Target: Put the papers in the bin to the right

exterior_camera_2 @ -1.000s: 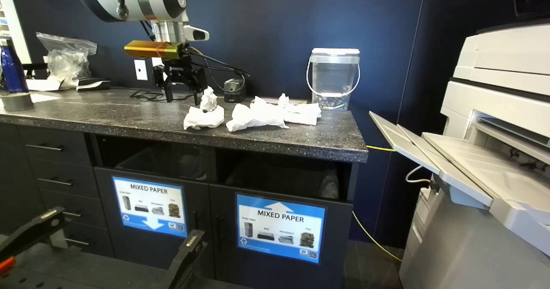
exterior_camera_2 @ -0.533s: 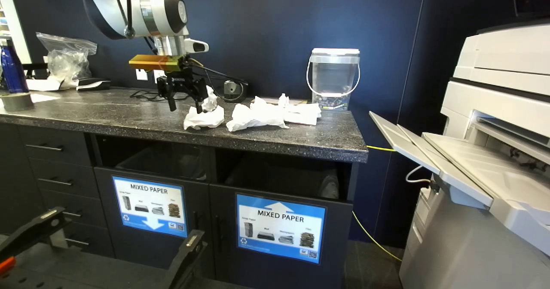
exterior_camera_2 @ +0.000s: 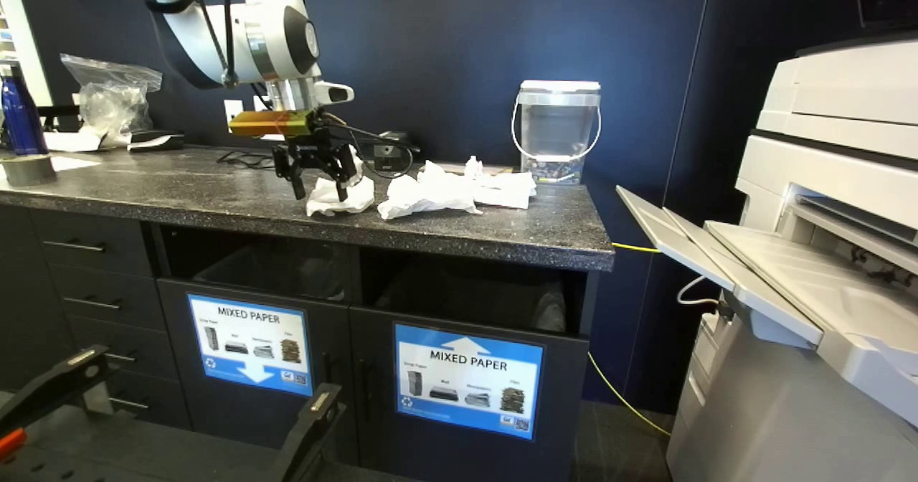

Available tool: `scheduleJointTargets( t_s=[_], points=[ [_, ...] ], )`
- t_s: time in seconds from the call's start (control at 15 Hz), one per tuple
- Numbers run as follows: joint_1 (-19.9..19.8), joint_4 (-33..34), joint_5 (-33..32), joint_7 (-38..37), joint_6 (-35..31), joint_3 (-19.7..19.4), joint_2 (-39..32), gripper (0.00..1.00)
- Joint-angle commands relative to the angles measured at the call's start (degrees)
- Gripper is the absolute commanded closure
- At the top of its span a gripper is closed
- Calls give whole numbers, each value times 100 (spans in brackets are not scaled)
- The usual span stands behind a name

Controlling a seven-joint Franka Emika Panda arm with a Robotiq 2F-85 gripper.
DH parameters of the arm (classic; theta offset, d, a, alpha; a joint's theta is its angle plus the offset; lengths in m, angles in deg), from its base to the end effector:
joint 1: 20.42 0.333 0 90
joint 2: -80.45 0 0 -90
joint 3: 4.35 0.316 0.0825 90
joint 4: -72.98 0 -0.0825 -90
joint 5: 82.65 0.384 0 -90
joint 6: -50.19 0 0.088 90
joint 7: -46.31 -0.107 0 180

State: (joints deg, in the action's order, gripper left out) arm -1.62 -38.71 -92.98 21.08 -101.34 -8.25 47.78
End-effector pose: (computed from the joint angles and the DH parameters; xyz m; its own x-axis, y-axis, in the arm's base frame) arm 0.6084 0.1686 0.1956 0.9869 -0.0073 0.1610 -0.0204 -0.9966 0.0797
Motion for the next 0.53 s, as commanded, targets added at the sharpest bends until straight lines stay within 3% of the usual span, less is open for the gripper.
scheduleJointTargets(
  t_s=[0.0, 0.4, 0.47],
  points=[
    [99, 322, -52, -118, 4, -116, -266, 0],
    [81, 498, -27, -86, -53, -161, -500, 3],
    [48, 503, 15, -56, -57, -135, -516, 26]
  ],
)
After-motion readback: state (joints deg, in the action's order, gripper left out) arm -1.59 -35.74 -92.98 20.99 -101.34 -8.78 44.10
